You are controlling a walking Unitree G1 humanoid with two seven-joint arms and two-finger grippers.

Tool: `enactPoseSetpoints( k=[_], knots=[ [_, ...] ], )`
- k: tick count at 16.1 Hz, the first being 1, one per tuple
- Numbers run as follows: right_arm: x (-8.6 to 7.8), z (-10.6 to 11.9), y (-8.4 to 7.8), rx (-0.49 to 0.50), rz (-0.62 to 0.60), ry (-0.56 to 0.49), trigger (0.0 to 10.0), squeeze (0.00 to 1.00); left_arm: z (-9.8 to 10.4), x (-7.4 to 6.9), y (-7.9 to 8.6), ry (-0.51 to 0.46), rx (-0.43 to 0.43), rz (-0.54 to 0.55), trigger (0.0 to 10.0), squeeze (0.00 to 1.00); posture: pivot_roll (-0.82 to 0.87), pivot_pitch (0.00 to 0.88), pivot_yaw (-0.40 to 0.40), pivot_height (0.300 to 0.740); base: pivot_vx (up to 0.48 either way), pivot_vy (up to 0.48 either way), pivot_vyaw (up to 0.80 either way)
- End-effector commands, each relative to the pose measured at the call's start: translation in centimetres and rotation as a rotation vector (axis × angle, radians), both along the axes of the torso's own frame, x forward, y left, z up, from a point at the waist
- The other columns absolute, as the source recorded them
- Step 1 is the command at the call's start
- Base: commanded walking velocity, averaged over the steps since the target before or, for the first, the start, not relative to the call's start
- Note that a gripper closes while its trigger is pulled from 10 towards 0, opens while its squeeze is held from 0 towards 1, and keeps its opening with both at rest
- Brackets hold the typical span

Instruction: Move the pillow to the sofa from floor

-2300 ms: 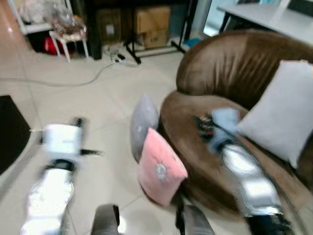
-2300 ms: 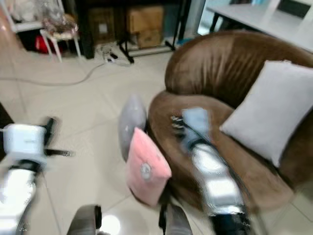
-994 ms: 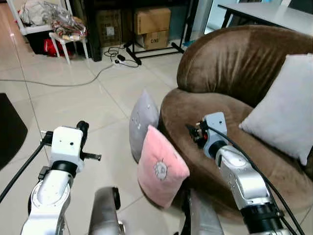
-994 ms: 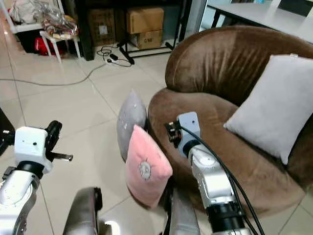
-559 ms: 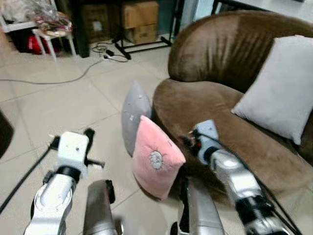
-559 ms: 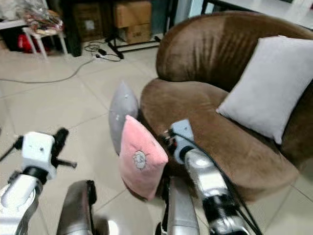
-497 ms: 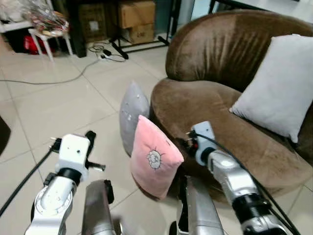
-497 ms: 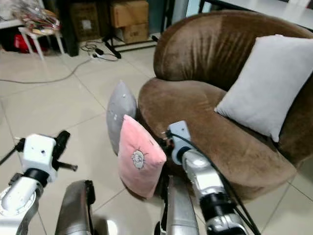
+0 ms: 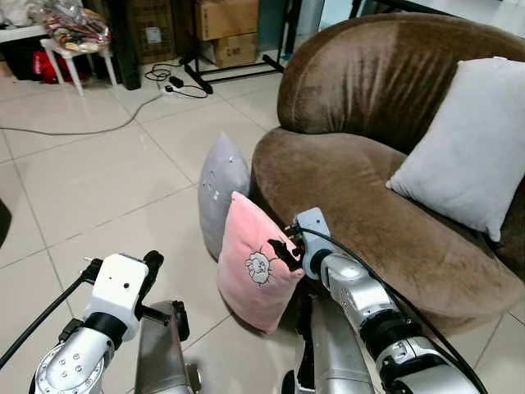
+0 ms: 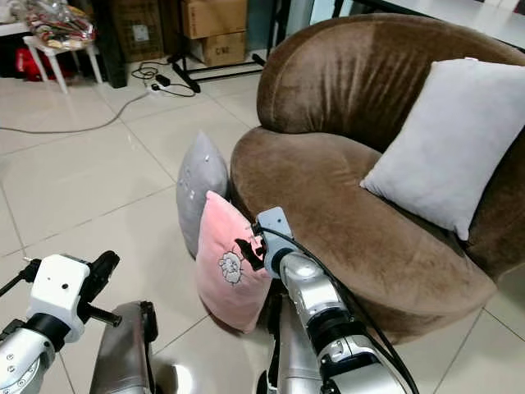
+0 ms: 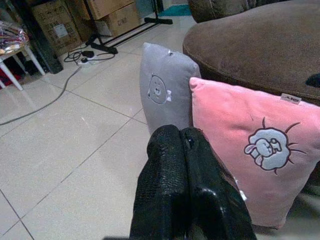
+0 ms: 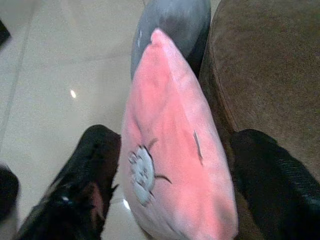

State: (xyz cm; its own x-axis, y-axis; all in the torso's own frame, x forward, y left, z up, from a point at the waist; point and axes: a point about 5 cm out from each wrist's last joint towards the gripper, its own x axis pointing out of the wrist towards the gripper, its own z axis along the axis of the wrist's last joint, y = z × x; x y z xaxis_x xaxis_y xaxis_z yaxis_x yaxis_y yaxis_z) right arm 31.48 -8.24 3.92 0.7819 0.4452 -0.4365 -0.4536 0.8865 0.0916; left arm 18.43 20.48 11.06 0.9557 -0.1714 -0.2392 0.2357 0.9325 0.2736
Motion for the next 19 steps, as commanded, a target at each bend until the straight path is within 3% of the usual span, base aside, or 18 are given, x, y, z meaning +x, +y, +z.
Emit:
enactPoseSetpoints(
  k=[1, 6, 7, 8, 13, 17, 18, 19],
  knots=[
    [0.4, 0.6, -0.2, 0.057, -0.029, -0.017, 10.0, 0.0, 0.3, -0.1, -0.2, -0.002, -0.002, -0.006, 10.0, 0.0, 0.01, 0.027, -0.085, 0.476, 0.0, 0.0, 0.0],
    [0.1, 0.0, 0.7, 0.012, 0.001, -0.033, 10.0, 0.0, 0.5, -0.1, -0.5, 0.009, -0.002, -0.026, 10.0, 0.0, 0.01, 0.039, -0.073, 0.426, 0.0, 0.0, 0.0],
    [0.2, 0.0, 0.8, 0.017, -0.001, -0.032, 10.0, 0.05, 0.5, -0.1, -0.5, 0.011, 0.0, -0.027, 10.0, 0.0, 0.01, 0.04, -0.075, 0.426, 0.0, 0.0, 0.0],
    [0.3, 0.1, 0.9, 0.034, -0.012, -0.035, 10.0, 1.0, 0.5, -0.1, -0.4, 0.014, 0.002, -0.029, 10.0, 0.0, 0.01, 0.045, -0.077, 0.426, 0.0, 0.0, 0.0],
    [1.2, 0.2, 1.0, 0.045, -0.107, -0.015, 10.0, 1.0, 0.6, -0.9, -0.8, 0.048, -0.01, -0.076, 10.0, 0.0, 0.02, 0.084, -0.095, 0.426, 0.0, 0.0, 0.0],
    [1.4, -0.4, 0.6, -0.089, -0.148, 0.019, 10.0, 1.0, 0.9, -2.4, -1.0, 0.09, -0.036, -0.129, 10.0, 0.0, 0.04, 0.124, -0.093, 0.426, 0.0, 0.0, 0.0],
    [1.4, -0.5, 0.6, -0.098, -0.169, 0.029, 10.0, 0.0, 1.0, -2.7, -0.9, 0.104, -0.045, -0.141, 10.0, 0.0, 0.05, 0.131, -0.092, 0.426, 0.0, 0.0, 0.0],
    [1.5, -0.4, 0.8, -0.086, -0.2, 0.04, 10.0, 0.0, 1.1, -3.2, -0.7, 0.131, -0.054, -0.167, 10.0, 0.0, 0.05, 0.139, -0.088, 0.426, 0.0, 0.0, 0.0]
  ],
)
